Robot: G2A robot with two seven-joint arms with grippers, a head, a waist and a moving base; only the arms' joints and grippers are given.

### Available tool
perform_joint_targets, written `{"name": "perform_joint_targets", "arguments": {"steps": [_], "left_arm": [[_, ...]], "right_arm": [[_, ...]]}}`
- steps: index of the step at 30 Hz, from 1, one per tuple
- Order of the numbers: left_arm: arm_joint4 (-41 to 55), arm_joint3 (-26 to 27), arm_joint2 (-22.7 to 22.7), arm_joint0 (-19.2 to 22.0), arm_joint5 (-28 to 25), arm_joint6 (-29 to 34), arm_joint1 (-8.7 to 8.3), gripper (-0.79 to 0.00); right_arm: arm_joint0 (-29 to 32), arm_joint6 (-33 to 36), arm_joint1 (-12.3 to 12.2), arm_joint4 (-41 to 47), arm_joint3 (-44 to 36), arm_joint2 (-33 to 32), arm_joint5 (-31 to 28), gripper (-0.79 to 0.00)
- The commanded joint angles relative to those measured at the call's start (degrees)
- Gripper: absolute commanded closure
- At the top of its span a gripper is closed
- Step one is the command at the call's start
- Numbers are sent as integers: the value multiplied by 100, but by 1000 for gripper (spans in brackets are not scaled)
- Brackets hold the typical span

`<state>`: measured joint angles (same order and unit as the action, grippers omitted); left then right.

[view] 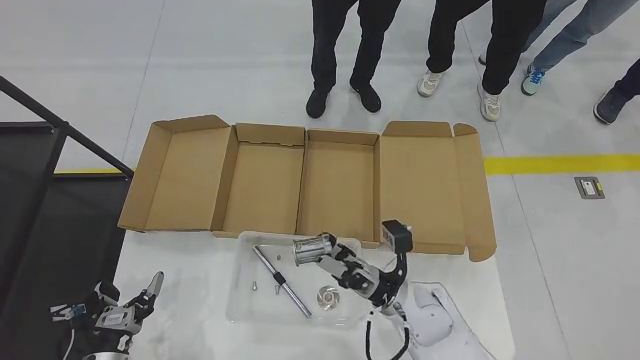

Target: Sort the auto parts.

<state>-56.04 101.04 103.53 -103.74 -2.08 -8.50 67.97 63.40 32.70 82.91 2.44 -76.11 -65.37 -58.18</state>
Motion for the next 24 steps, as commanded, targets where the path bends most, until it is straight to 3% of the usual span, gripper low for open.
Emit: {"name": "perform_joint_targets", "arguments": {"steps": [1, 5, 10, 16, 24], "left_arm": [[0, 0, 0, 0, 0, 0, 0, -785], [0, 0, 0, 0, 0, 0, 0, -785], [0, 0, 0, 0, 0, 0, 0, -785], [0, 0, 0, 0, 0, 0, 0, -785], [0, 0, 0, 0, 0, 0, 0, -785]], "right_arm": [[-82, 435, -52, 669, 48, 32, 18, 0], [-199, 941, -144, 1129, 220, -52, 18, 0], [-149, 60, -154, -551, -121, -424, 369, 0], [319, -1798, -67, -3697, -1506, -423, 2406, 0], [122, -3093, 83, -5801, -1577, 166, 4764, 0]]}}
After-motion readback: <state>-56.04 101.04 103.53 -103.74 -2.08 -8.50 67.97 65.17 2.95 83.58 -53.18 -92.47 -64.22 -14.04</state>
